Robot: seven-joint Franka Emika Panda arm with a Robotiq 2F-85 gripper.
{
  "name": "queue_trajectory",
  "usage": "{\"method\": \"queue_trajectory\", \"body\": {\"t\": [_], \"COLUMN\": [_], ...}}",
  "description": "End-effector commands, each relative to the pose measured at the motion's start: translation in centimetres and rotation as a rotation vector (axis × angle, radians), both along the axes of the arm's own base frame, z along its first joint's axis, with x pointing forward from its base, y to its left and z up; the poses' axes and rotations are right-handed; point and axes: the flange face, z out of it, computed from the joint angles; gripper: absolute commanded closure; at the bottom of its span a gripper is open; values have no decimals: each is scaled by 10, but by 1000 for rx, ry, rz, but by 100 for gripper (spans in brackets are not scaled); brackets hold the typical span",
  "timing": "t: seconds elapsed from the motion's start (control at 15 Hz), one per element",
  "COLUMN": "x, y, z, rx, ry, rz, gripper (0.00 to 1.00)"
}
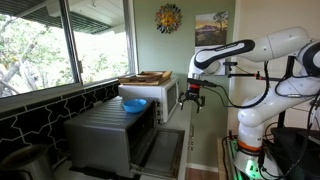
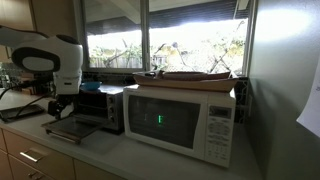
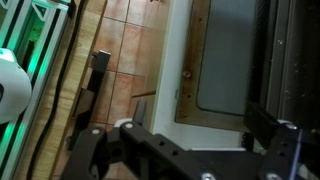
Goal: Open the toaster oven then put the blue bowl inside the oven.
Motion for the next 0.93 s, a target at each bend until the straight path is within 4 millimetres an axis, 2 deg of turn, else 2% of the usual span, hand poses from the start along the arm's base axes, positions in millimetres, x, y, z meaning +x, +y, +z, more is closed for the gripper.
{"method": "queue_trajectory", "body": {"t": [0.0, 0.13, 0.4, 0.6, 0.87], "x": [-10, -1, 35, 78, 138], "y": [38, 60, 107, 140, 153], "z": [43, 64, 91, 103, 112], "rx": [-61, -81, -128, -173, -236], "ry": [-108, -154, -219, -250, -269], "rz": [134, 197, 316, 391, 440], "gripper": [0, 0, 0, 0, 0]}}
